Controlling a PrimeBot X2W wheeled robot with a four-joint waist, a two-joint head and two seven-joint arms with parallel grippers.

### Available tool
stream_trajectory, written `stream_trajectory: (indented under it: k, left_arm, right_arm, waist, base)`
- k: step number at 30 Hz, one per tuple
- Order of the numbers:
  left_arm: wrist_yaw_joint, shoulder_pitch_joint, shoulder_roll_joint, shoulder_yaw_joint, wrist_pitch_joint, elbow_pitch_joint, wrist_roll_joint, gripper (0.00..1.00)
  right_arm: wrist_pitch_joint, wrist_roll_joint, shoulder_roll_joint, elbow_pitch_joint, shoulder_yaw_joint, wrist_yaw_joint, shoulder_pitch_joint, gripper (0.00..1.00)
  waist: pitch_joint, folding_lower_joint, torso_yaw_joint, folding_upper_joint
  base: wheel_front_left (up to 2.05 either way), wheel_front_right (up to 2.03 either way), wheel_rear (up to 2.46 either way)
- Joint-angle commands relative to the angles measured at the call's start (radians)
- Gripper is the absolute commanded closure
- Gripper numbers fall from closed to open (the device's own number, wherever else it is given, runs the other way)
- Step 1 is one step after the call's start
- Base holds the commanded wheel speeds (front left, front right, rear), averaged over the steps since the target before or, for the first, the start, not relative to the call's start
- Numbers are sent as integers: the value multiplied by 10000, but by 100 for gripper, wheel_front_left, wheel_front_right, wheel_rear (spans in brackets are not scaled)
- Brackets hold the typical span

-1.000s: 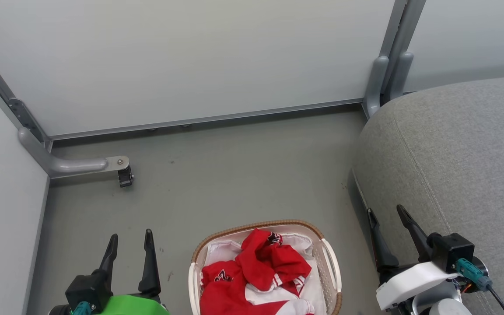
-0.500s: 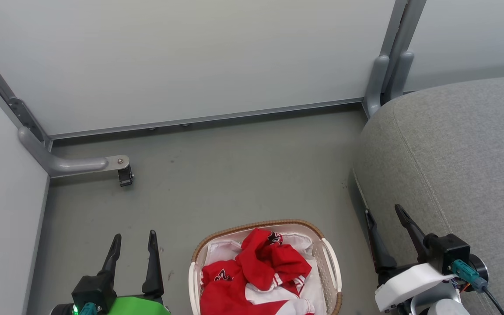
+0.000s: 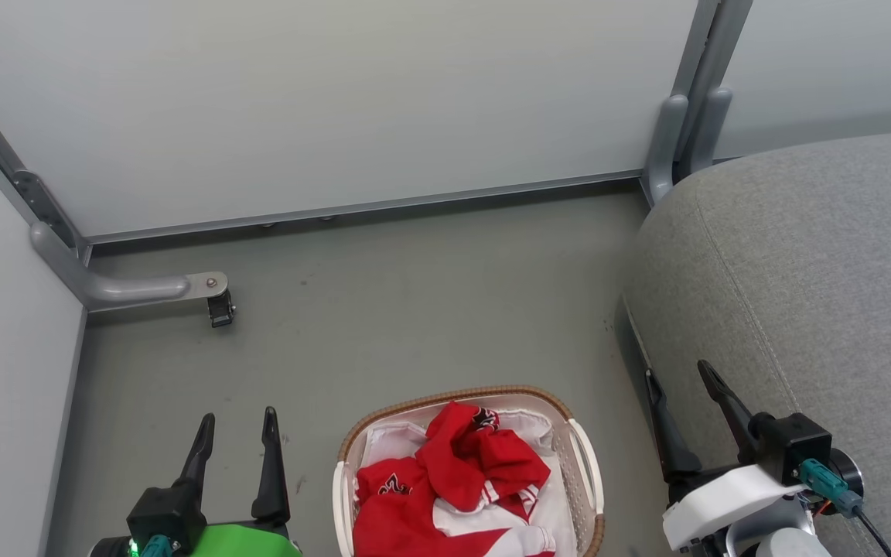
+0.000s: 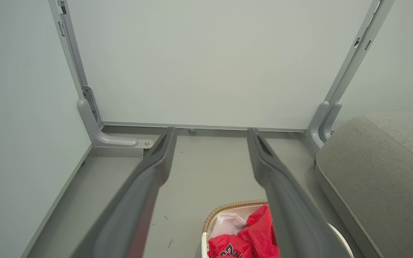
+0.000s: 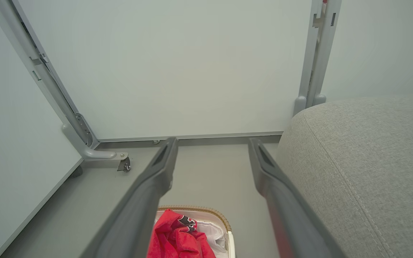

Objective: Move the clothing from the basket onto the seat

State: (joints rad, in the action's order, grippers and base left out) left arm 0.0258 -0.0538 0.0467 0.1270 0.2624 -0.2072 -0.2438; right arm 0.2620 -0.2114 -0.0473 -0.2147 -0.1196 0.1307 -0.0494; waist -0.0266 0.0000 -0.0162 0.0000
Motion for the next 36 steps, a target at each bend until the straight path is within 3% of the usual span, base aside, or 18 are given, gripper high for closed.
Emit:
stream_trajectory:
  k: [1, 7, 15, 26, 36]
  left_arm:
    - [28, -102, 64, 1, 38, 31, 40, 0]
    - [209, 479, 60, 359, 37, -153, 208, 0]
    - [556, 2231, 60, 1551, 26, -1276, 348, 0]
    - [786, 5502, 66, 2785, 24, -4100, 1039, 0]
    - [901, 7367, 133, 3452, 21, -7361, 1607, 0]
  right_arm:
    - [47, -9, -57, 58, -7, 0, 53, 0]
    - [44, 134, -55, 304, 106, 0, -355, 0]
    - [35, 345, -52, 827, 448, 0, -1183, 0]
    - [35, 17, -43, 1877, 1071, -3, -3069, 0]
    - [35, -552, -37, 2469, 1130, -3, -4032, 0]
  waist:
    - [-76, 0, 18, 0]
    - [-743, 0, 121, 0]
    - [-2235, 0, 515, 0]
    - [-5256, 0, 1664, 0]
    - [-7152, 0, 2480, 0]
  base:
    - [0, 0, 0]
    - [0, 0, 0]
    - [0, 0, 0]
    - [0, 0, 0]
    - [0, 0, 0]
